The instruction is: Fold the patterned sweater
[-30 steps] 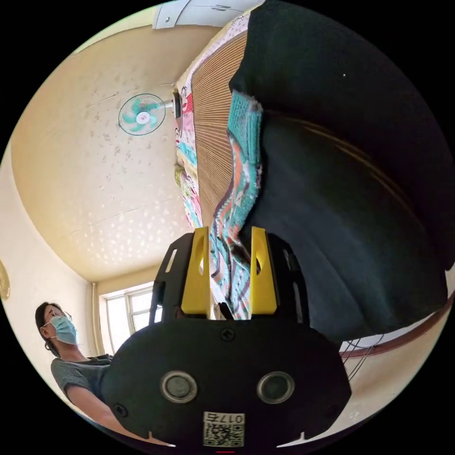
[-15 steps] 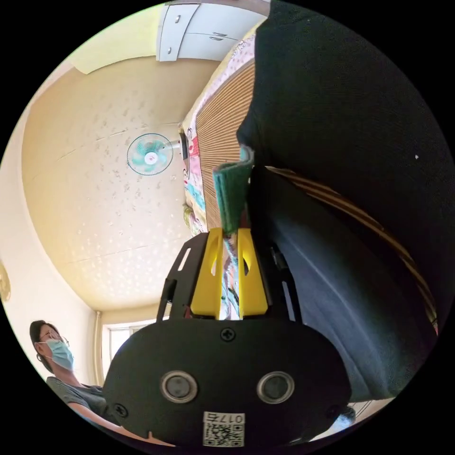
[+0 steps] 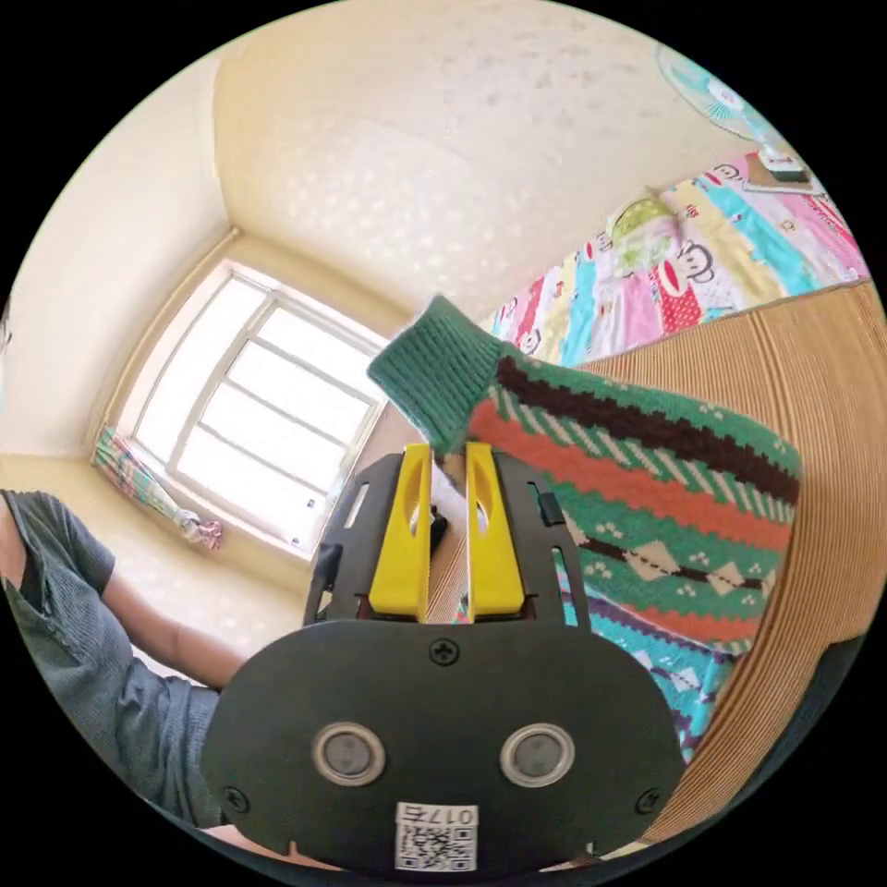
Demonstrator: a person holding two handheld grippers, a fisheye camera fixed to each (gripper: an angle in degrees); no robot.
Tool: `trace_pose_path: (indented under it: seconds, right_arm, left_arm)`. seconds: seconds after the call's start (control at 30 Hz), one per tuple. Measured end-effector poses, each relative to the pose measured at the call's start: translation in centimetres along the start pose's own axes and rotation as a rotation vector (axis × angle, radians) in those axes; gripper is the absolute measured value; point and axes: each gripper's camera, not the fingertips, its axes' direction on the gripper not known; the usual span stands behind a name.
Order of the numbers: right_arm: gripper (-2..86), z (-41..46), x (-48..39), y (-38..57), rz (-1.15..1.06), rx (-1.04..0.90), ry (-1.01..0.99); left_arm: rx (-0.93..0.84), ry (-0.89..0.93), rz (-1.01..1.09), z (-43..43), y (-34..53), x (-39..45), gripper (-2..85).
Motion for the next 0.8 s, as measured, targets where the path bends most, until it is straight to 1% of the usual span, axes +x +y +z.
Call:
trace_pose_path:
  seconds: [0.07, 0.1, 0.17, 0.23, 0.3, 0.33, 0.4, 0.43, 0.5, 0.57, 0.63, 0.7, 0.77, 0.8]
  right_arm:
    - [6.9, 6.6, 1.6, 0.4, 0.071, -0.171, 0.031]
    - [7.0, 8.3, 2.9, 1.4, 0.149, -0.204, 0.033]
    - [7.3, 7.4, 3.8, 3.8, 0.192, -0.154, -0.022]
    - [7.9, 5.1, 4.5, 6.9, 0.215, -0.132, -0.009]
    - [9.1, 1.2, 6.0, 12.3, 0.308, -0.182, 0.176]
    - [9.5, 0.1, 6.3, 13.8, 0.334, -0.197, 0.228]
    - [11.3, -4.0, 7.9, 19.7, 0.465, -0.28, 0.423]
    - [11.9, -4.9, 8.3, 21.1, 0.5, -0.3, 0.466]
    - [13.3, -7.5, 9.0, 25.9, 0.609, -0.367, 0.595]
    - [14.4, -8.0, 9.8, 28.4, 0.659, -0.439, 0.634]
    - [15.4, -7.6, 10.9, 30.0, 0.696, -0.49, 0.619]
    - [15.7, -6.6, 12.6, 31.2, 0.733, -0.492, 0.537]
    - [14.7, -5.4, 14.2, 31.8, 0.767, -0.512, 0.452]
    - [13.1, -4.8, 14.9, 32.1, 0.782, -0.54, 0.446]
  left_arm:
    - [0.014, -0.016, -0.024, -1.2, 0.8, -2.5, 8.9]
    - [0.023, -0.028, -0.046, -2.1, 1.4, -4.4, 9.0]
    - [0.036, -0.036, -0.075, -3.7, 2.5, -7.1, 9.3]
    - [0.048, -0.053, -0.09, -5.9, 3.9, -10.6, 10.1]
    - [0.04, -0.092, -0.087, -7.2, 5.0, -13.2, 10.6]
    - [0.007, -0.122, -0.08, -7.6, 5.5, -15.0, 11.0]
    - [-0.057, -0.172, -0.07, -7.7, 6.3, -17.5, 11.8]
    - [-0.099, -0.196, -0.057, -7.6, 6.8, -19.0, 12.2]
    - [-0.172, -0.187, -0.016, -7.0, 7.3, -20.7, 13.1]
    - [-0.26, -0.16, 0.028, -5.8, 7.4, -22.0, 14.0]
    - [-0.342, -0.153, 0.049, -4.6, 7.2, -23.4, 15.4]
    - [-0.365, -0.135, 0.064, -4.2, 6.8, -24.1, 15.0]
    - [-0.376, -0.107, 0.058, -4.4, 6.2, -24.9, 12.7]
    - [-0.375, -0.081, 0.049, -4.9, 5.7, -25.2, 9.8]
